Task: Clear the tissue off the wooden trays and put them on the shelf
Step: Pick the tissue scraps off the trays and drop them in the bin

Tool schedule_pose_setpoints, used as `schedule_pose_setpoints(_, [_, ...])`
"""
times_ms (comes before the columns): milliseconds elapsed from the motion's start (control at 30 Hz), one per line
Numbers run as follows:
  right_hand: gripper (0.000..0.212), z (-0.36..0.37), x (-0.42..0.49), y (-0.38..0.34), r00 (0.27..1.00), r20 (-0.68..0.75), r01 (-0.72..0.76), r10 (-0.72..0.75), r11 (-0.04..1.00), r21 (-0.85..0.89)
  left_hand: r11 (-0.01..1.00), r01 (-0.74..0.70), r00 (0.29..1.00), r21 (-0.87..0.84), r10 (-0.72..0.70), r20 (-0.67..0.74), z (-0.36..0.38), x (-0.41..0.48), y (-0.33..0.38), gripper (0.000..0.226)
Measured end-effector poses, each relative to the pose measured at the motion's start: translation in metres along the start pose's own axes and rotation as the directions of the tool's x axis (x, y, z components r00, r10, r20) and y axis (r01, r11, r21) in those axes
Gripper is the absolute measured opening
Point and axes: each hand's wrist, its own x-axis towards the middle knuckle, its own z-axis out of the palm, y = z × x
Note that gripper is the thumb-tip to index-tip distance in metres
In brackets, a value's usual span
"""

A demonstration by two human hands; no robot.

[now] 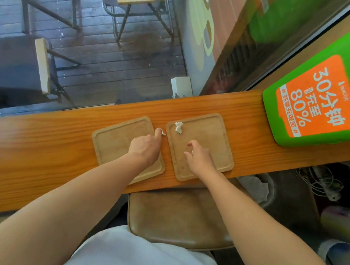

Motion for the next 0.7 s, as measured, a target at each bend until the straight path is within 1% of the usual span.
schedule_pose_setpoints(100, [0.052, -0.010, 0.018, -0.006, 0.999, 0.009, 0.038, -0.039, 0.999, 0.032, 0.998, 0.052, 0.999, -0.046, -0.053, -0.011, 0.000, 0.011, 0.001, 0.049])
schedule_pose_setpoints(167, [0.054, -0.013, 0.029, -0.011, 0.996, 0.005, 0.086, -0.086, 0.996, 0.007, 0.994, 0.075, 0.997, -0.082, -0.075, 0.007, 0.004, 0.016, 0.000, 0.044])
schedule_pose_setpoints(300, [0.046, -0.005, 0.041, -0.018, 0.981, 0.055, 0.189, -0.185, 0.978, -0.083, 0.986, 0.082, 0.996, -0.143, -0.078, 0.030, 0.014, 0.021, 0.001, 0.033])
schedule_pose_setpoints(400, [0.039, 0.005, 0.041, -0.019, 0.973, 0.072, 0.224, -0.218, 0.969, -0.101, 0.983, 0.075, 0.997, -0.168, -0.072, 0.024, 0.019, 0.019, 0.003, 0.031])
schedule_pose_setpoints(600, [0.022, 0.011, 0.043, -0.022, 0.973, -0.041, 0.224, -0.228, 0.970, -0.091, 0.984, 0.069, 0.998, -0.167, -0.069, 0.007, 0.020, 0.019, 0.011, 0.033])
schedule_pose_setpoints(700, [0.032, 0.012, 0.046, -0.028, 0.963, -0.093, 0.246, -0.252, 0.967, -0.073, 0.979, 0.099, 0.995, -0.180, -0.101, -0.001, 0.019, 0.023, 0.015, 0.029])
